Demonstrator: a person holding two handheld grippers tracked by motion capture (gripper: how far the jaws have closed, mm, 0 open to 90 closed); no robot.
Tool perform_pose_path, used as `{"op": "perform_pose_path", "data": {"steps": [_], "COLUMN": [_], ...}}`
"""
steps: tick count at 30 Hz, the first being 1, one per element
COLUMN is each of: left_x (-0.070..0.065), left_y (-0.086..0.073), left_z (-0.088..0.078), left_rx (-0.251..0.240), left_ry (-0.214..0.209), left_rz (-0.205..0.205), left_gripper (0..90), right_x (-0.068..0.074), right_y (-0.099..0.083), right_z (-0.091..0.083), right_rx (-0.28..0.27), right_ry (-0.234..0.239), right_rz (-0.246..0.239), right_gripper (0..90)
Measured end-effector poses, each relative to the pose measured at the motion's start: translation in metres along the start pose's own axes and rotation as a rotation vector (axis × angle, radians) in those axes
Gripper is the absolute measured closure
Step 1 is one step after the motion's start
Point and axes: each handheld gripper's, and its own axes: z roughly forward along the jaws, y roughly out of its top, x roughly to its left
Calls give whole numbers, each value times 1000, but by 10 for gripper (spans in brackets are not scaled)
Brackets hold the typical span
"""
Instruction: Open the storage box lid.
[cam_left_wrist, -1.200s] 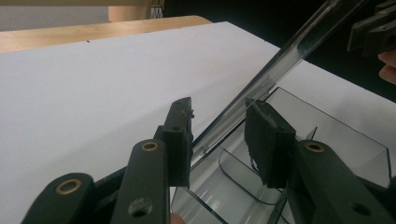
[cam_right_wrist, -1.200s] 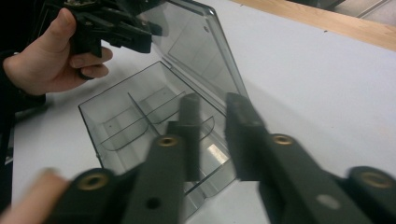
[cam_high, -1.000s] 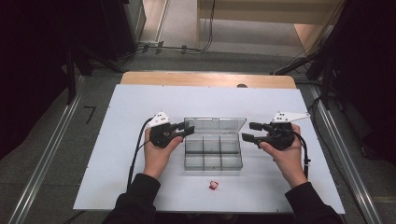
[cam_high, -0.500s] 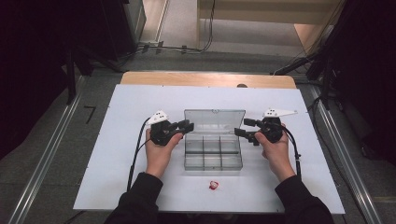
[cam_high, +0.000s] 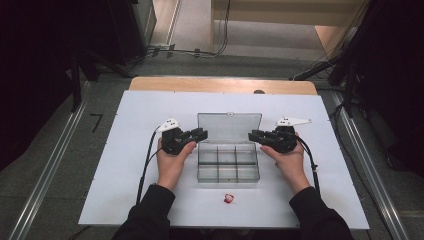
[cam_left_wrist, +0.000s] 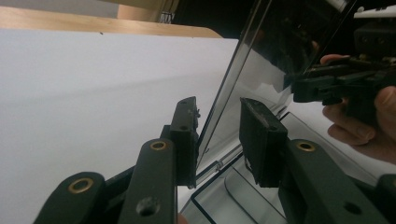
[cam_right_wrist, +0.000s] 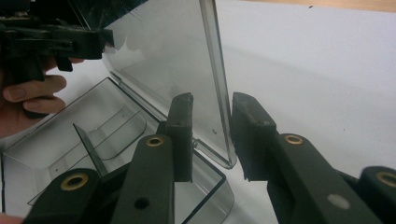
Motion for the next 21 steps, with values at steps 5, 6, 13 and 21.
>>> {"op": "perform_pose_path", "data": {"steps": [5, 6, 13, 21], "left_x": [1, 1, 5, 11], "left_y": [-1, -2, -5, -7], "left_z": [4, 4, 8, 11], "left_rx": [1, 3, 10, 11], "left_ry": [27, 25, 31, 18], "left_rz": [-3, -10, -36, -61], "left_gripper": [680, 690, 715, 733], "right_x": [-1, -1, -5, -11], "right_y": [-1, -1, -3, -5], "right_z": [2, 2, 4, 8], "right_rx": [-2, -2, -8, -22], "right_ry": [-17, -17, -15, -1], "right_rz": [6, 9, 33, 79], "right_gripper": [715, 716, 744, 747]}}
